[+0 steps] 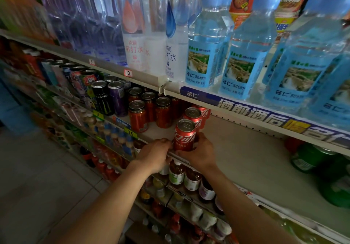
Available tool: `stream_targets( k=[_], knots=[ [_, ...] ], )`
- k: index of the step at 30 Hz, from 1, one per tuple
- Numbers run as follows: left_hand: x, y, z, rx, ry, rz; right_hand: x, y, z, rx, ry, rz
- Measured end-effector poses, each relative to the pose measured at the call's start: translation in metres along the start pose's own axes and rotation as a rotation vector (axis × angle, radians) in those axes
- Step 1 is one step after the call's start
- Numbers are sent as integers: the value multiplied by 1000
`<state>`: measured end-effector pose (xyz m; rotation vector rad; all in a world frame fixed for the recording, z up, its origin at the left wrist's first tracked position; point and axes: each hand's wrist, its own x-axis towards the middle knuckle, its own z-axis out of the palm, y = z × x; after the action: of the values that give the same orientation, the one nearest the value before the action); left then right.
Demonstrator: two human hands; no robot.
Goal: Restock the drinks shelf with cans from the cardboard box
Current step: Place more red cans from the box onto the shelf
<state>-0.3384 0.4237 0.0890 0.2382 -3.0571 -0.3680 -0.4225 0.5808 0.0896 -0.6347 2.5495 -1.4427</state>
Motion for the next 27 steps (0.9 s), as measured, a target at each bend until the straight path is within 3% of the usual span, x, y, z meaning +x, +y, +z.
stream_targets(
  k=[11,16,20,23,25,27],
  knots=[
    [6,-3,-7,14,11,-17,-1,3,7,-91,43,-9],
    [-2,-15,-3,-158,-18,17,-6,1,9,-125,33,-22],
    [-35,-27,1,-387,313,-38,-28,-5,0,-300,203,-101],
    [-69,-39,13,-495,524,-121,-60,-13,4,-140,380,-323],
    [-97,-53,43,-566,473,-263,-79,-17,26,-73,199,-468],
    [-122,-70,86,-639,397,-432,-87,-6,66,-93,-175,-508]
  ],
)
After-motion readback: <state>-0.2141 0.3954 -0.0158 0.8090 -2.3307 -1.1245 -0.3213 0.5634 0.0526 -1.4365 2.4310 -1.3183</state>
